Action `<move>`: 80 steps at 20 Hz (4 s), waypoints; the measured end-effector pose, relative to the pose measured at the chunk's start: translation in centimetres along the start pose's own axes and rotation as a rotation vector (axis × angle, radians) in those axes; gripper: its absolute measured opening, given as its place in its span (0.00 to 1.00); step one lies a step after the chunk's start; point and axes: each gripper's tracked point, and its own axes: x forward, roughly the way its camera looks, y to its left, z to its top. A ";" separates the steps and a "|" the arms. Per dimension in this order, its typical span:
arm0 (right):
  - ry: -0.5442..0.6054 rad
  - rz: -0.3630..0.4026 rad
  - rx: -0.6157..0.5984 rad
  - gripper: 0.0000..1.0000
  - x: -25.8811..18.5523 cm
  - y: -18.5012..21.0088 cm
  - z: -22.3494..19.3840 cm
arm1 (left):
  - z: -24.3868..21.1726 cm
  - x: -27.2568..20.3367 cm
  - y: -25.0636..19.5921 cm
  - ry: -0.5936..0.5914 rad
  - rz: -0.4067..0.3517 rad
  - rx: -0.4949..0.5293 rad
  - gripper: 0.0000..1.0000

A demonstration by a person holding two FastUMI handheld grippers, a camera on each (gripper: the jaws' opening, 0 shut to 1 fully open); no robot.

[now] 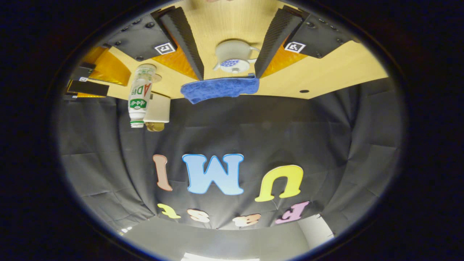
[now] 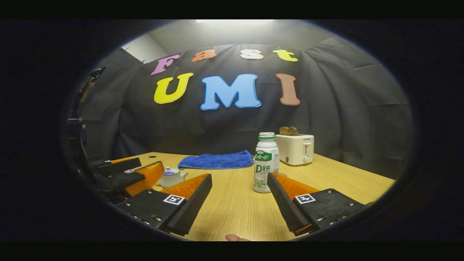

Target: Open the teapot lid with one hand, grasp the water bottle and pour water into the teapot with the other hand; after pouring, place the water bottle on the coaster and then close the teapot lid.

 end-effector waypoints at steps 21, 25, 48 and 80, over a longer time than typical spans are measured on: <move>-0.021 -0.001 0.057 0.95 -0.3 -1.4 0.4 | -2.6 7.9 1.0 0.182 -0.016 0.010 0.75; -0.043 -0.004 0.027 0.95 -0.3 -1.8 0.9 | -2.1 8.5 0.6 0.162 -0.036 0.059 0.25; 0.079 -0.066 -0.001 0.95 10.7 -6.0 -1.6 | 5.1 4.1 2.6 -0.091 -0.076 -0.038 0.16; 0.099 0.024 -0.244 0.73 12.5 -1.8 -1.8 | 7.2 -6.6 2.9 -0.147 -0.141 -0.026 0.12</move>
